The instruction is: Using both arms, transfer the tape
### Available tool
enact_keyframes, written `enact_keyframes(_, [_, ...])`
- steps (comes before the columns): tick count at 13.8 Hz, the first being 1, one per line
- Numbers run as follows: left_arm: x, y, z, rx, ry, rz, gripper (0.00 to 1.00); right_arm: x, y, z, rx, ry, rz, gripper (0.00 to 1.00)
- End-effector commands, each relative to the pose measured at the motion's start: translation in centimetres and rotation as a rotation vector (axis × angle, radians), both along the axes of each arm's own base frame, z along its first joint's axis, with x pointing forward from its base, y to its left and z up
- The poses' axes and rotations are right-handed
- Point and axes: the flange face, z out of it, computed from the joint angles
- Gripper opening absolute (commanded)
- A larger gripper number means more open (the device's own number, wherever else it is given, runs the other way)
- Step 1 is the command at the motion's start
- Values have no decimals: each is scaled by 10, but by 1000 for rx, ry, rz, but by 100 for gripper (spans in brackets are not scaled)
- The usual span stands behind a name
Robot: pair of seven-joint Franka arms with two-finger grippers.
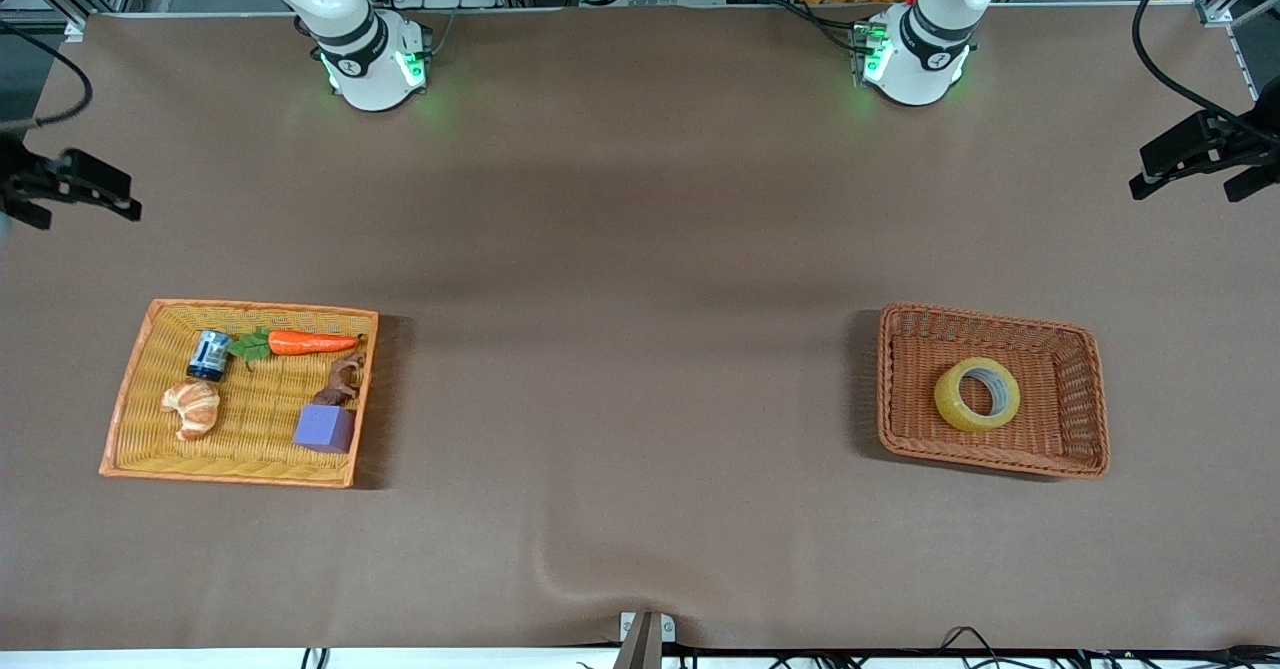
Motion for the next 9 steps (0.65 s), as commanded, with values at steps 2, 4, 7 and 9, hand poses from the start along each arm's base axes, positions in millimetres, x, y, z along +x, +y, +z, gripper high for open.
enact_keyframes(2, [3, 2, -2, 42, -3, 20, 100, -2, -1, 6, -1, 5, -5, 100])
enact_keyframes(4, [2, 0, -1, 45, -4, 22, 100, -1, -1, 6, -2, 5, -5, 100])
enact_keyframes(7, [1, -6, 0, 46, -7, 32, 100, -1, -1, 5, -1, 5, -5, 100])
enact_keyframes(9, [3, -8, -2, 47, -3, 30, 100, 0, -1, 3, -1, 8, -5, 100])
